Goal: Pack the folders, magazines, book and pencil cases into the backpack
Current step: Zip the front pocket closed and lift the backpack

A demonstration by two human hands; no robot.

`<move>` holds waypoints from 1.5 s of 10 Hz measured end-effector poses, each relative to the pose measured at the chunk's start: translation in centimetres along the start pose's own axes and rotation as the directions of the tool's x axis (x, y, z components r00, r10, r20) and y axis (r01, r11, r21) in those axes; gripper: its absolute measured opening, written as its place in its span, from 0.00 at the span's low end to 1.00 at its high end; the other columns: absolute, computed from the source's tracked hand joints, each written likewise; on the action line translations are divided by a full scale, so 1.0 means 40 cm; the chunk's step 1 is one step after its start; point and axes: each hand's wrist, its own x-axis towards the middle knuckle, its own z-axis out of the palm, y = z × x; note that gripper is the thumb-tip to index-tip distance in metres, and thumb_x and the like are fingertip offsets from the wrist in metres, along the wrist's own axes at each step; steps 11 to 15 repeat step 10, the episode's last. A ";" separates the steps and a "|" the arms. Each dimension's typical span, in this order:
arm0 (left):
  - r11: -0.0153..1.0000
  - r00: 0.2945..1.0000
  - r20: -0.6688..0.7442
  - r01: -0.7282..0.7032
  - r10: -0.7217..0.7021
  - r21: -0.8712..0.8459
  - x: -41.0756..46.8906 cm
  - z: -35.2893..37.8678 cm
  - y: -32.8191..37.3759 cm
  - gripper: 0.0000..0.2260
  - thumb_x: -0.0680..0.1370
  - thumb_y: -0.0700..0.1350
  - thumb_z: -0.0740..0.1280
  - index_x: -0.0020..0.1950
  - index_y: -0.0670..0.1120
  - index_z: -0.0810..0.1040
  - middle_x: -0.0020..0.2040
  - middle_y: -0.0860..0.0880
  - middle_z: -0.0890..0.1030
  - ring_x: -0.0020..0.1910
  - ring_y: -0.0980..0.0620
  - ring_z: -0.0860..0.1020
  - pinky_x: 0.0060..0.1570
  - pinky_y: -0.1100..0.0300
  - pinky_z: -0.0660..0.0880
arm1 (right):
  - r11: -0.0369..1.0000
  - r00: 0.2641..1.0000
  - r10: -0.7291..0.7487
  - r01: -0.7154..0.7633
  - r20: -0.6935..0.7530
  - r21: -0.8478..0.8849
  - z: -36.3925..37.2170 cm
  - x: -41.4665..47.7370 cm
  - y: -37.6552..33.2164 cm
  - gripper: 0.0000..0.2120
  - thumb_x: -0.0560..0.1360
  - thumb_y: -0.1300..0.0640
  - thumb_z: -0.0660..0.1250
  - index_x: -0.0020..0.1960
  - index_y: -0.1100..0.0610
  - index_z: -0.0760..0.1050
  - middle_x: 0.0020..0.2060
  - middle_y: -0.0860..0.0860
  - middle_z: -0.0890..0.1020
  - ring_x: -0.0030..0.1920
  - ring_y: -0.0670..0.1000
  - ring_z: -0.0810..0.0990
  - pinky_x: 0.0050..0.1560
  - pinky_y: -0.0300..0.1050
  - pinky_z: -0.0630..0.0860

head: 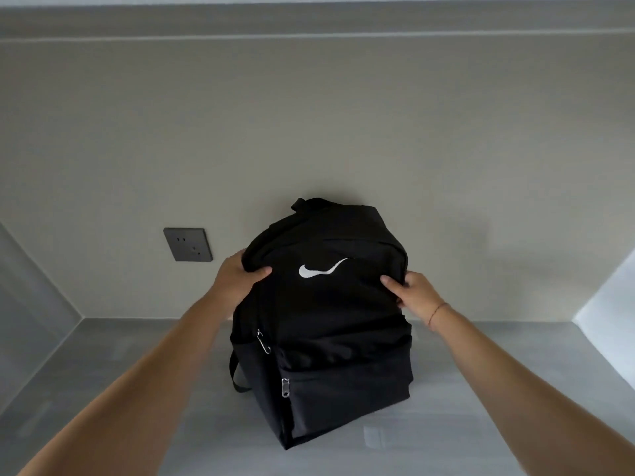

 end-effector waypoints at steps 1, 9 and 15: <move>1.000 0.988 -0.156 0.006 -0.003 0.019 0.056 0.029 -0.015 0.21 0.75 0.44 0.69 0.67 0.43 0.70 0.61 0.45 0.76 0.58 0.45 0.75 0.56 0.54 0.71 | 0.991 0.992 -0.067 0.053 -0.111 -0.126 0.020 0.004 -0.024 0.10 0.77 0.53 0.65 0.38 0.55 0.73 0.31 0.51 0.76 0.32 0.51 0.75 0.36 0.45 0.73; 0.988 0.997 0.058 0.040 -0.049 0.148 0.065 0.103 -0.135 0.39 0.68 0.54 0.75 0.72 0.47 0.58 0.68 0.46 0.70 0.66 0.44 0.71 0.64 0.50 0.69 | 0.993 0.978 0.116 -0.115 -0.174 0.015 0.069 0.038 0.074 0.33 0.65 0.37 0.70 0.64 0.54 0.71 0.57 0.53 0.79 0.58 0.56 0.78 0.57 0.50 0.75; 0.949 0.995 -0.094 0.038 -0.008 0.314 0.010 0.084 -0.157 0.41 0.66 0.63 0.71 0.72 0.48 0.60 0.69 0.46 0.71 0.67 0.43 0.71 0.65 0.44 0.68 | 0.981 0.982 0.025 -0.060 -0.189 -0.184 0.026 0.011 0.097 0.43 0.59 0.27 0.68 0.67 0.47 0.67 0.63 0.50 0.75 0.65 0.55 0.74 0.64 0.55 0.72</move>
